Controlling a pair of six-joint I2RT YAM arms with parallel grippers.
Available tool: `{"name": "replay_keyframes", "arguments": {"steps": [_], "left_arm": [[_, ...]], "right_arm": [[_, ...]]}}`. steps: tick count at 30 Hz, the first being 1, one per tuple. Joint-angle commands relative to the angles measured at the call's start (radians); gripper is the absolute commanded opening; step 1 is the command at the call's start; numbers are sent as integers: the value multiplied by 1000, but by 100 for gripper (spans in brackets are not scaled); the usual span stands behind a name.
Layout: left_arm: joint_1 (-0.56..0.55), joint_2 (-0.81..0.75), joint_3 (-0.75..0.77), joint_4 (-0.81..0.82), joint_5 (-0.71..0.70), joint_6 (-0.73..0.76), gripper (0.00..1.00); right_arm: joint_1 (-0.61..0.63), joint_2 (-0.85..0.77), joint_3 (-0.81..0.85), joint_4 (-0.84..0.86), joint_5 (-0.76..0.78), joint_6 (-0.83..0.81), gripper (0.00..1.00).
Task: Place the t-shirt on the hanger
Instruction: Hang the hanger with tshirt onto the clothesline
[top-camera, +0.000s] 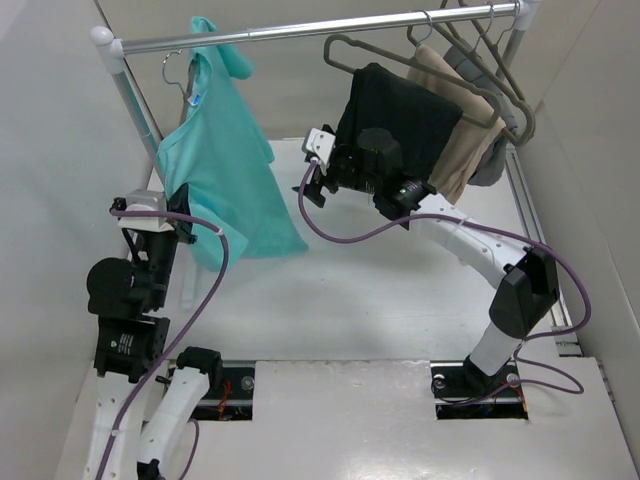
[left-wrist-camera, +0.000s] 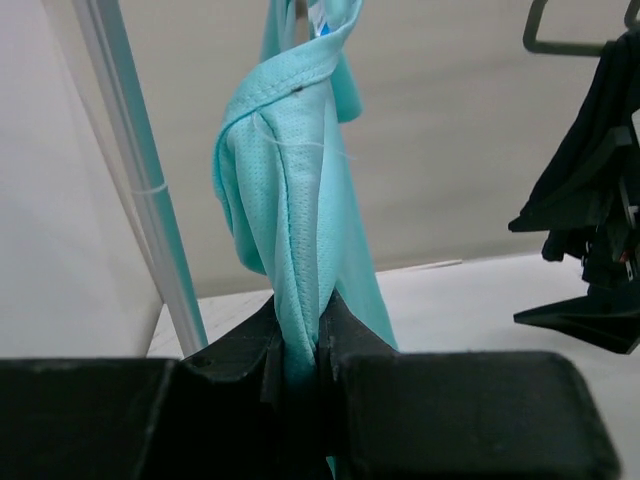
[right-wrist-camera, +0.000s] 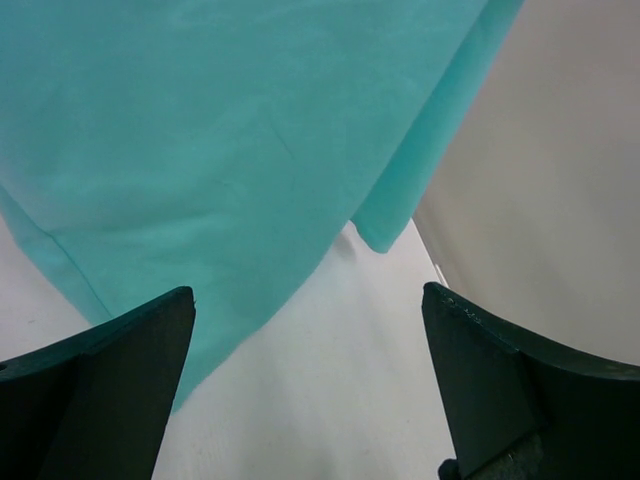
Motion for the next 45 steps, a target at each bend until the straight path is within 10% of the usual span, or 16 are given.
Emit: {"name": "replay_keyframes", "arguments": {"steps": [1,31,45], "left_arm": [[4,-6,53,105,-10,5,0],[4,-76,48,355,164,321,0],[4,-37,60,487,-19,247,0]], "right_arm": [[-5,3,27,45,-34,-21,100],[4,-13,-7,64,-42,-70,98],[22,58,93,64,-73,-61,97]]}}
